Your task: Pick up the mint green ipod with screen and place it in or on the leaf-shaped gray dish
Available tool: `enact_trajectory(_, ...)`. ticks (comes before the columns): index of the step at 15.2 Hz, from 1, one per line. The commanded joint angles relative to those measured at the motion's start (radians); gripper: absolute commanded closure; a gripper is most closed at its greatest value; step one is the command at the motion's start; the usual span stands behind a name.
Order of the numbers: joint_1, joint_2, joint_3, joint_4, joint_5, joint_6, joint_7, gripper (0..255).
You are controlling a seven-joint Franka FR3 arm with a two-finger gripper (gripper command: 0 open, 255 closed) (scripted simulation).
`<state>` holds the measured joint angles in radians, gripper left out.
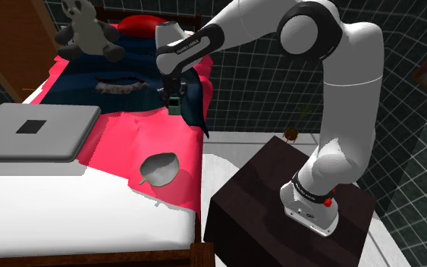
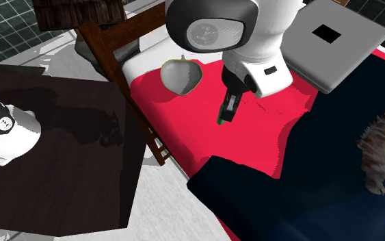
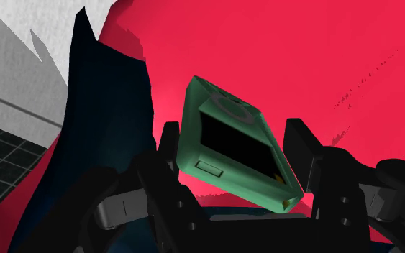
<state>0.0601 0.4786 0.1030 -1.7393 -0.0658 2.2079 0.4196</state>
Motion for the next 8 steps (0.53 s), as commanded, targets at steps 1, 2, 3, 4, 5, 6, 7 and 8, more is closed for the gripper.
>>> enact_trajectory(1, 0.019, -0.029, 0.008, -0.040, -0.001, 0.010, 0.029, 255)
enact_trajectory(2, 0.032, -0.047, 0.013, -0.066, -0.002, 0.018, 0.048, 255)
enact_trajectory(3, 0.044, -0.064, 0.019, -0.090, -0.003, 0.025, 0.067, 255)
enact_trajectory(4, 0.057, -0.080, 0.024, -0.113, -0.003, 0.031, 0.087, 255)
enact_trajectory(5, 0.070, -0.095, 0.030, -0.135, -0.004, 0.037, 0.107, 255)
enact_trajectory(6, 0.083, -0.110, 0.036, -0.155, -0.004, 0.043, 0.127, 255)
enact_trajectory(7, 0.096, -0.124, 0.043, -0.174, -0.005, 0.048, 0.147, 255)
enact_trajectory(8, 0.109, -0.137, 0.050, -0.192, -0.006, 0.052, 0.168, 255)
